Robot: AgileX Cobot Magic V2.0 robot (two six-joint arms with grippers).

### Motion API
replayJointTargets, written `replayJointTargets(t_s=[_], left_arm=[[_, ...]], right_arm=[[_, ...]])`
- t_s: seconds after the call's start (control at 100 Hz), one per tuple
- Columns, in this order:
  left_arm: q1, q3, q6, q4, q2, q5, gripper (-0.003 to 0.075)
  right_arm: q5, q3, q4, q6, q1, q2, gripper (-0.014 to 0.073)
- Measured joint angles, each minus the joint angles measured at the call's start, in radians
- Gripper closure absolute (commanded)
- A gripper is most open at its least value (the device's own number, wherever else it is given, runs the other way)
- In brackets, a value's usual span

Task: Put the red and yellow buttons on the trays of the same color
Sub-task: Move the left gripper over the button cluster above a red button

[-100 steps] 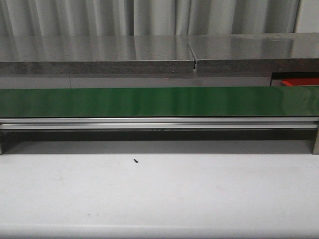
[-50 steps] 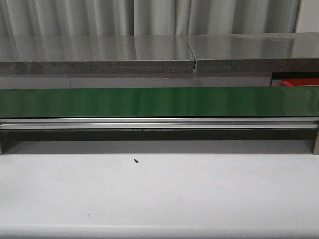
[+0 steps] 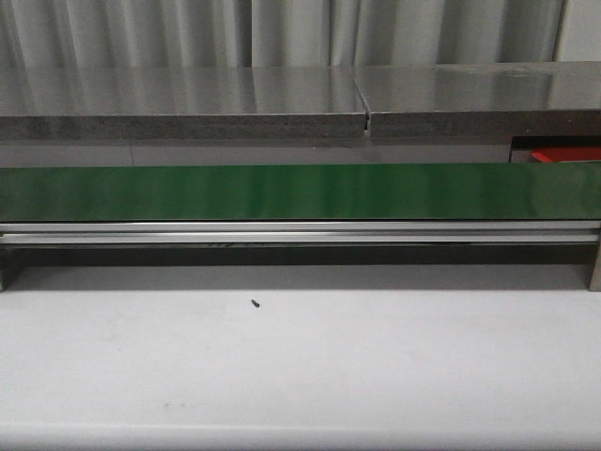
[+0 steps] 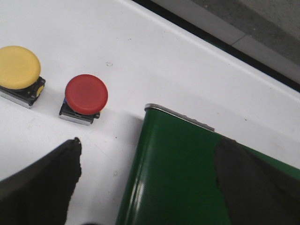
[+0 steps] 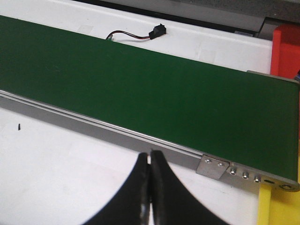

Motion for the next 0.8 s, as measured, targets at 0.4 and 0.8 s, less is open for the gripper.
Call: replayJointTargets(t_s=[0.4, 0.8], left_arm=[[0.0, -0.114, -0.043, 0.024, 0.177, -0.001, 0.0174], [0.0, -0.187, -0.05, 0.026, 0.284, -0.003, 0.0174]], right_arm=[[0.0, 0.0, 0.0, 0.0, 0.0, 0.0, 0.0662], [0.0, 0.0, 0.0, 0.0, 0.0, 0.0, 0.0662]])
